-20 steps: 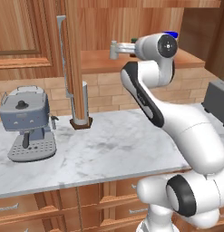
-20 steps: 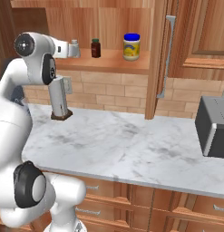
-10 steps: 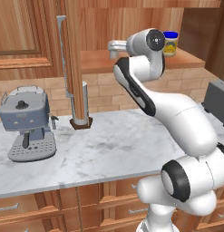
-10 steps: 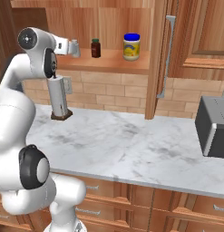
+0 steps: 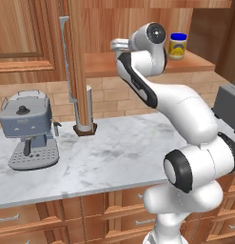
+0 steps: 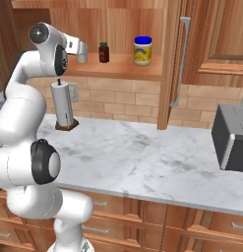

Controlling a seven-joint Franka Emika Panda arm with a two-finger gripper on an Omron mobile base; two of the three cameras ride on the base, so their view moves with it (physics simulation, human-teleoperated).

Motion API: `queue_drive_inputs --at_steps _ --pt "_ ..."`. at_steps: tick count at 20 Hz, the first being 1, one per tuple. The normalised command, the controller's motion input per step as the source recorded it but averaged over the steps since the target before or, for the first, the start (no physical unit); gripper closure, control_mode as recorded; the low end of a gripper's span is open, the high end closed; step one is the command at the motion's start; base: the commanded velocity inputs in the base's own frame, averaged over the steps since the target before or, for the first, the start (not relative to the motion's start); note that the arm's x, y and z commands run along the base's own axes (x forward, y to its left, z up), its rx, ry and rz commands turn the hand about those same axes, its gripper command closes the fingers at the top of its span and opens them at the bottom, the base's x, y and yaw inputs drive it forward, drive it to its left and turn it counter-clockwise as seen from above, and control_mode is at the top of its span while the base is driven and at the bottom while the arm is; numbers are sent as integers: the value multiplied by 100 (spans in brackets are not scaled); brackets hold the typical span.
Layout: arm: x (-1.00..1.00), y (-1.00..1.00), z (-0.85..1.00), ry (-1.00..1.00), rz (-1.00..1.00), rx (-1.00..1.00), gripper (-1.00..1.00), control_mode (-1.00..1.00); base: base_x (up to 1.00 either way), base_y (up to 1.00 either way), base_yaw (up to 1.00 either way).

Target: Collect the paprika, mayonnaise, and shaker from the cabinet and place them next to the stove.

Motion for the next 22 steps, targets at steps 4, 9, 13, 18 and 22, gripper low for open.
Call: queue_drive_inputs --at_steps 4,9,13,18,22 --pt "44 7 0 10 0 -2 -100 -100 0 0 0" --pt "43 5 0 9 0 -2 -100 -100 0 0 0" --pt "39 5 0 8 0 -1 -100 -100 0 0 0" --pt "35 2 0 6 0 0 -100 -100 0 0 0" --pt "30 0 -1 4 0 -1 -100 -100 0 0 0"
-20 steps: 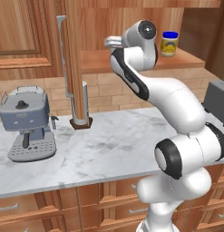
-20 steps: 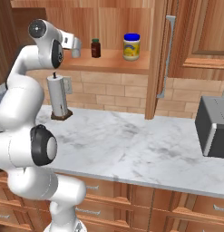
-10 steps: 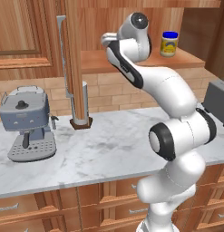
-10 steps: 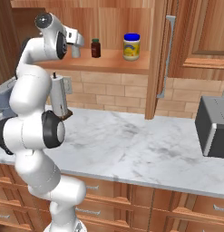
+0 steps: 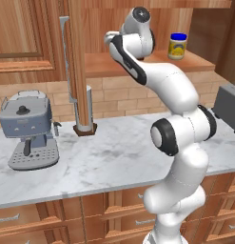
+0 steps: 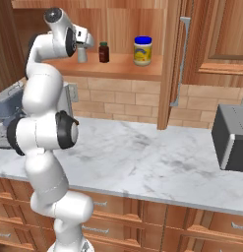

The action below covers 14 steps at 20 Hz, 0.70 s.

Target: Collect the paprika, mayonnaise, and shaker from the cabinet and place them next to the stove.

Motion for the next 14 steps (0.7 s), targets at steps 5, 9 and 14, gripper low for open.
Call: queue_drive_inputs --at_steps 5,9,14 --pt "23 0 -5 4 0 -2 -100 -100 0 0 0" --pt "16 0 -19 0 0 -3 -100 -100 0 0 0" --pt "12 0 -11 1 0 0 -100 -100 0 0 0"
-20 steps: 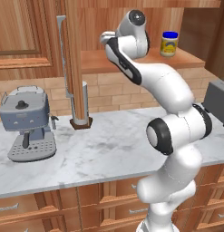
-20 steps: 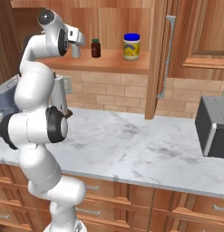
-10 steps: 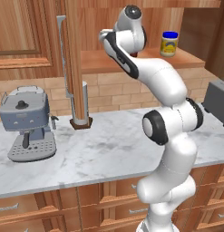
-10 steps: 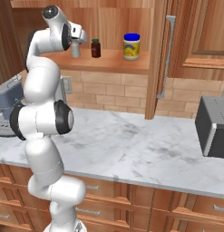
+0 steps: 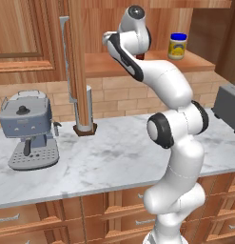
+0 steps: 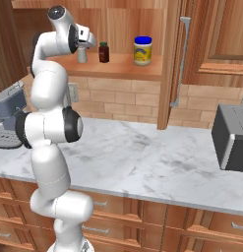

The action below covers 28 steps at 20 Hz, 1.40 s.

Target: Collect the paprika, mayonnaise, and shaker from the cabinet and place them next to the stove.

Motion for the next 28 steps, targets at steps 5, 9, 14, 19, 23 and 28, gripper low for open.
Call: queue_drive_inputs --at_steps 5,9,14,19,23,28 --pt "10 0 -10 1 0 0 -100 -100 0 0 0" --pt "10 0 -11 2 0 0 -100 -100 0 0 0" --pt "10 0 -13 3 0 0 -100 -100 0 0 0" --pt "7 0 -13 2 0 0 100 -100 0 0 0" --pt "1 0 -10 0 0 0 100 -100 0 0 0" --pt "0 0 -3 0 0 0 100 -100 0 0 0"
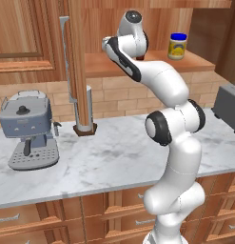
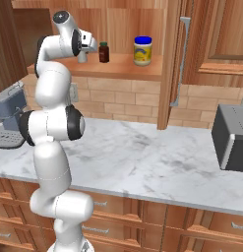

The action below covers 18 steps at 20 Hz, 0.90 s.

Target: Collect the paprika, mayonnaise, and shaker from the cabinet and place them next to the stove.

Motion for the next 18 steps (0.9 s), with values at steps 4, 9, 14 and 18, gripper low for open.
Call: queue_drive_inputs --at_steps 4,9,14,18 --pt "0 0 -6 0 0 0 100 -100 0 0 0" --pt "-8 0 -8 0 0 0 100 -100 0 0 0" --pt "-30 0 -14 -4 0 2 100 -100 0 0 0" --pt "-53 0 -15 -8 0 2 100 -100 0 0 0"
